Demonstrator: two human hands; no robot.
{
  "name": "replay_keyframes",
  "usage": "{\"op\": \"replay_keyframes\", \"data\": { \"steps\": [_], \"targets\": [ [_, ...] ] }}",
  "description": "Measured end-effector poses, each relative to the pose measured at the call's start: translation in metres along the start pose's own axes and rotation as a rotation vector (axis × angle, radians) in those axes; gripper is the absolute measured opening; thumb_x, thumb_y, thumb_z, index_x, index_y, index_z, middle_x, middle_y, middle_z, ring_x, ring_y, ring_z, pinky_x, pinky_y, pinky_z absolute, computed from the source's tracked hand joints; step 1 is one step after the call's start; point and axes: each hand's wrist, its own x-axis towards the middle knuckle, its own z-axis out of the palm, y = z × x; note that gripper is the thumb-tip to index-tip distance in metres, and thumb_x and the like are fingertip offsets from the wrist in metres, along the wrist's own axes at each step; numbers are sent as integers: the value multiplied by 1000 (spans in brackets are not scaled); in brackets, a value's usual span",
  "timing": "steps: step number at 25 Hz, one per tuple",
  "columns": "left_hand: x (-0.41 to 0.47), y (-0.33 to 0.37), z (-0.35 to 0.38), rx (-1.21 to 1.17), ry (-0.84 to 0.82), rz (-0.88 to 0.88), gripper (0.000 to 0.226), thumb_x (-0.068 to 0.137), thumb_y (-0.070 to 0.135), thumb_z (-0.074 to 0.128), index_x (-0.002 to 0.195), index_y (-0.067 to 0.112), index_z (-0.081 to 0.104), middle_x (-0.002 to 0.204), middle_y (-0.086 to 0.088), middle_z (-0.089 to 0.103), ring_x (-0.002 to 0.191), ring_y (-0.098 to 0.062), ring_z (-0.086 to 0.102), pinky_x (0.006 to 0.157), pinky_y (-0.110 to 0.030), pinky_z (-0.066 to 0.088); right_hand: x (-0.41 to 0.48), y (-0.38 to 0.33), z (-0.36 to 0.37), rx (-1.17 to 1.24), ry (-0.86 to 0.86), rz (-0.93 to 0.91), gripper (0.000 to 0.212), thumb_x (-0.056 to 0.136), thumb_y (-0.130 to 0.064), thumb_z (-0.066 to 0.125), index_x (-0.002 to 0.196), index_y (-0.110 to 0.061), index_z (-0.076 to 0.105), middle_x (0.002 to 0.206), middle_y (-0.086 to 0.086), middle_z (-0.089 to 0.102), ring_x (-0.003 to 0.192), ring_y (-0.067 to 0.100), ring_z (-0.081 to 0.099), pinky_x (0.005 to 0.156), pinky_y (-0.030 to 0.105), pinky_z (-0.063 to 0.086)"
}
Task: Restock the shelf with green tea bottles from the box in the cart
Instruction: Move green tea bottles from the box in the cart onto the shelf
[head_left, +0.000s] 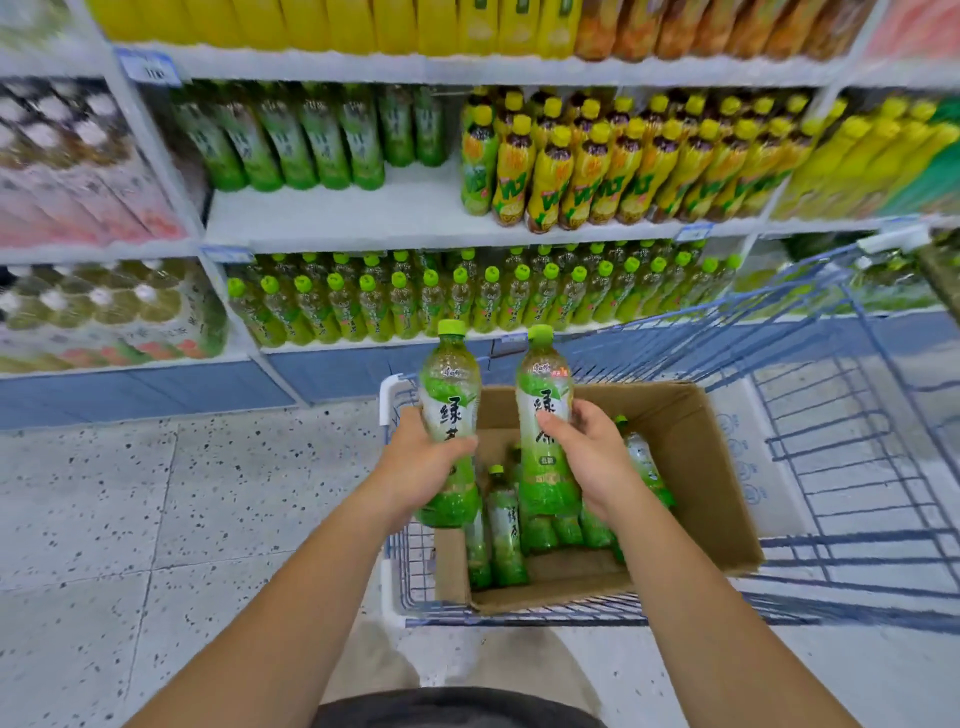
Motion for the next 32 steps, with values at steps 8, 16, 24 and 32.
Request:
{"op": "replay_keyframes", "data": {
  "steps": [8, 16, 24, 32],
  "targets": [
    [-5, 49, -143, -6, -12, 203, 47, 83, 29, 81, 121, 27, 55, 108, 8, 69, 97, -13, 68, 86, -39, 58, -19, -68, 126, 54, 19, -115, 28, 94, -21, 68, 121, -19, 62, 112, 5, 72, 91, 20, 74, 72, 40, 60],
    [30, 79, -277, 20, -67, 270, 57, 79, 32, 83, 126, 33, 51, 114, 11, 67, 101, -9, 68, 91, -41, 58, 2, -140, 231, -12, 70, -192, 33, 93, -24, 69, 124, -23, 61, 113, -2, 73, 97, 15, 73, 84, 41, 59],
    [123, 113, -284, 94, 20, 275, 56, 74, 27, 87, 116, 33, 50, 108, 12, 66, 93, -1, 64, 67, -16, 50, 98, -169, 252, -86, 57, -239, 25, 92, -26, 70, 116, -26, 65, 107, -5, 75, 94, 11, 72, 80, 34, 58],
    [269, 153, -258, 186, 123, 327, 55, 69, 24, 90, 108, 34, 52, 98, 13, 67, 87, 1, 64, 69, -20, 51, 255, -164, 247, -69, 96, -302, 24, 93, -21, 69, 113, -33, 64, 105, -13, 75, 99, 8, 71, 90, 38, 57]
  ]
}}
